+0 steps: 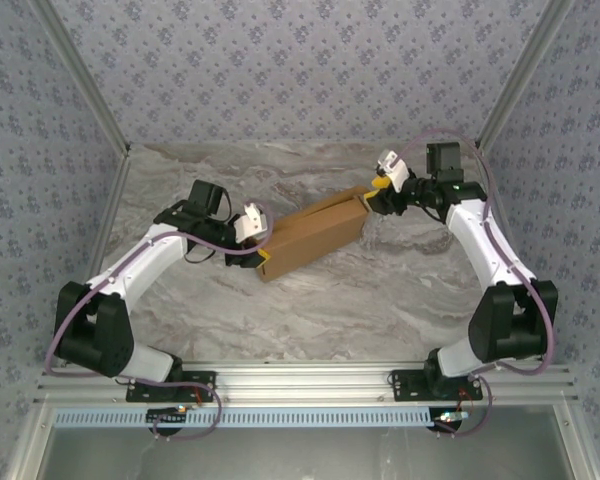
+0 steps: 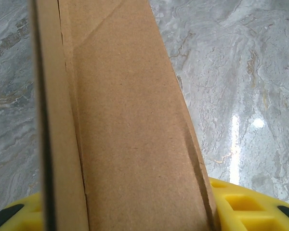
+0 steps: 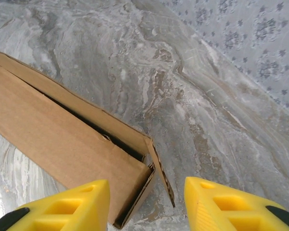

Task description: Fold the paper box

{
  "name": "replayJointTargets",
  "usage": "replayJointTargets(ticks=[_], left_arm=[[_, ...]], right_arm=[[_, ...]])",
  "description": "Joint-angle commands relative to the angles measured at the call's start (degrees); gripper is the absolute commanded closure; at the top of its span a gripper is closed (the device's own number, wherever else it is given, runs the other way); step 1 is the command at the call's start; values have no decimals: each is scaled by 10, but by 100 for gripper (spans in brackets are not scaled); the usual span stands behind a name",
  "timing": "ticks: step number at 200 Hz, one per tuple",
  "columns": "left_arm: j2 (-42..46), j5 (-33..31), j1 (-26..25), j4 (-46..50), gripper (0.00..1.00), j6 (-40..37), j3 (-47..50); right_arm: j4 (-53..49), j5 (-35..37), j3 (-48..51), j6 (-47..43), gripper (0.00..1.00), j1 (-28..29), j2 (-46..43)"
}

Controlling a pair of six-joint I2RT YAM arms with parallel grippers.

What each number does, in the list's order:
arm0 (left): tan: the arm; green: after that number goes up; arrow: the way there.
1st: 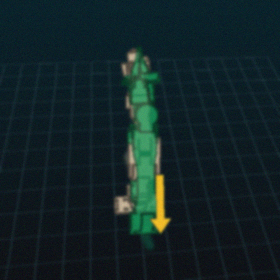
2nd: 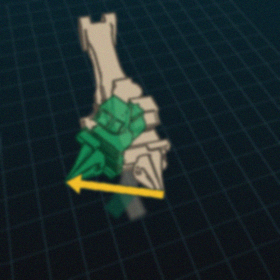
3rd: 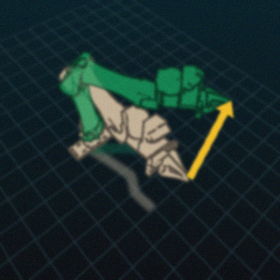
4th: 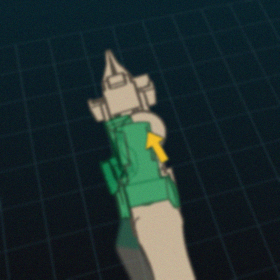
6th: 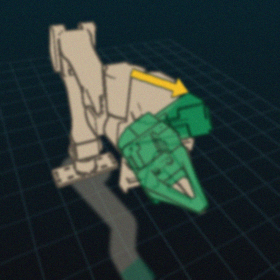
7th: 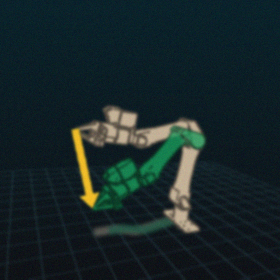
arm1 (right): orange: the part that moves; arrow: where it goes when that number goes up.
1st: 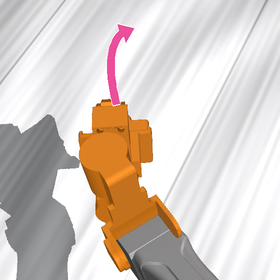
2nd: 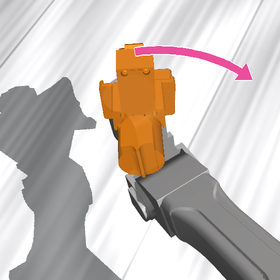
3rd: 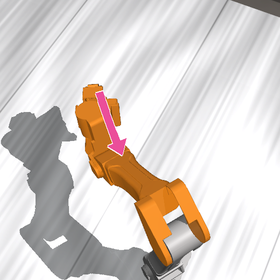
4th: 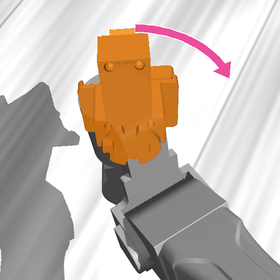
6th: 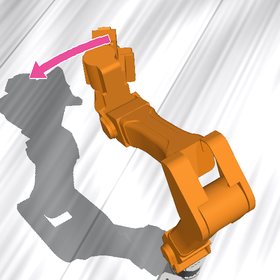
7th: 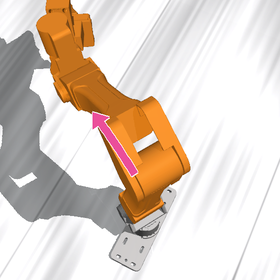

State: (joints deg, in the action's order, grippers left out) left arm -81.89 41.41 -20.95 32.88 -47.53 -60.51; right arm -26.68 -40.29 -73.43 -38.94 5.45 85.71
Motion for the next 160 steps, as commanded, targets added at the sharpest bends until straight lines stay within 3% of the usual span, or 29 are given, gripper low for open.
replayJointTargets(ticks=[1,98,160], left_arm=[[-7,46,3,-1,72,-24,-28],[-14,51,3,-8,72,-16,-30],[-8,34,3,-40,73,18,-21]], right_arm=[[-21,-25,-30,-35,55,2,21],[-43,8,-71,-38,79,24,71],[-29,140,-72,75,92,62,56]])
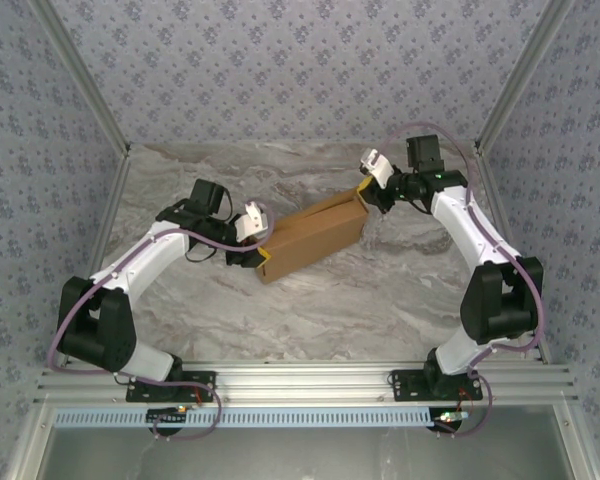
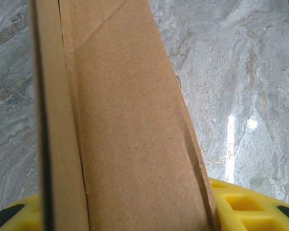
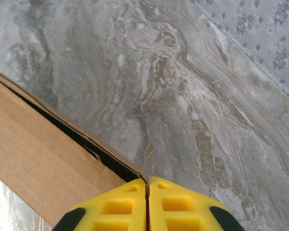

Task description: Fold the paper box

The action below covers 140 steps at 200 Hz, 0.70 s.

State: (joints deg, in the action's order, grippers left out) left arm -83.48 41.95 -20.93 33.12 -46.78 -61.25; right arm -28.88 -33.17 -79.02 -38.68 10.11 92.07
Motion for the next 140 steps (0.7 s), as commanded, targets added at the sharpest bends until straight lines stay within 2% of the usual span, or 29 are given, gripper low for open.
replayJointTargets(ticks=[1,34,76,105,140], left_arm=[[9,27,3,-43,73,11,-14],[11,14,3,-63,73,26,-5],[12,4,3,-69,73,36,1],[16,2,3,-79,73,42,8],[18,-2,3,-80,73,42,12]], right_arm=[[-8,71,-17,77,92,16,-8],[-17,160,-22,180,92,53,-23],[-53,279,-35,265,91,97,-26],[-81,297,-34,307,90,105,-22],[-83,294,-24,313,88,98,-19]])
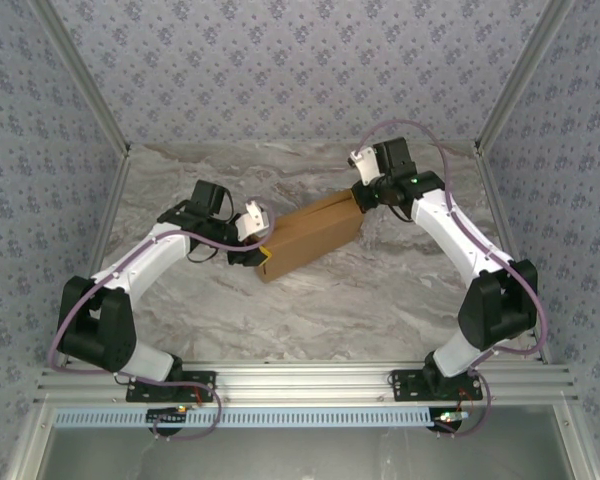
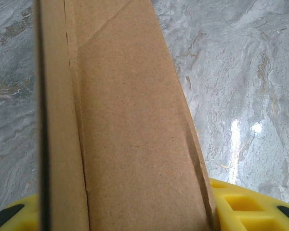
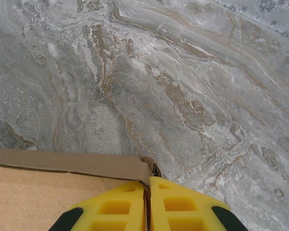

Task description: Fold the paper box

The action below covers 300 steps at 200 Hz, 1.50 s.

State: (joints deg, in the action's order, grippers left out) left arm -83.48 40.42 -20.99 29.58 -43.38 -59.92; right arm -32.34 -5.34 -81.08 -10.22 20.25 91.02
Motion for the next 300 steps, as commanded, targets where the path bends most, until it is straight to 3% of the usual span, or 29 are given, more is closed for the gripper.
replayJointTargets(ticks=[1,127,239,267,300], left_arm=[[18,13,3,-44,73,8,-1],[19,1,3,-52,72,17,3],[17,-21,3,-54,74,8,3],[17,-26,3,-53,74,9,3],[17,-34,5,-51,74,5,2]], right_arm=[[-49,15,-4,28,88,-4,-8],[-24,18,60,43,94,-10,-22],[-42,-79,21,144,94,-32,-40],[-49,-70,21,144,94,-36,-38],[-51,-6,47,120,94,-39,-35]])
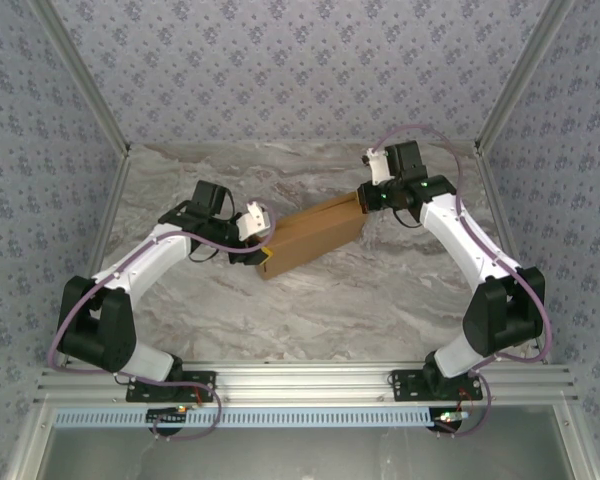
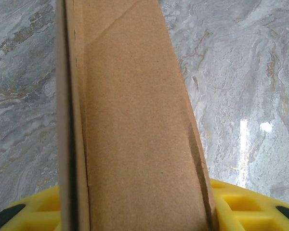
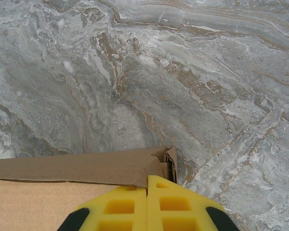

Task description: Fold the paper box

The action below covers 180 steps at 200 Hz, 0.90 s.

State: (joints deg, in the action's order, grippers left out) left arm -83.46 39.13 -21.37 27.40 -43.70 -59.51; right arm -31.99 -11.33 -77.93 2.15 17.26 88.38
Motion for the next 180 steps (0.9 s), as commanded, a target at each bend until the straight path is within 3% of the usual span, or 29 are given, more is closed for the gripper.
replayJointTargets(ticks=[1,59,180], left_arm=[[16,-21,9,-29,74,8,-2],[1,-16,14,-14,74,-1,-16],[-2,-13,21,-15,74,0,-17]], right_arm=[[-54,55,16,-5,94,-10,-8],[-27,91,28,-78,92,-19,7],[-46,133,8,-120,89,-24,26]])
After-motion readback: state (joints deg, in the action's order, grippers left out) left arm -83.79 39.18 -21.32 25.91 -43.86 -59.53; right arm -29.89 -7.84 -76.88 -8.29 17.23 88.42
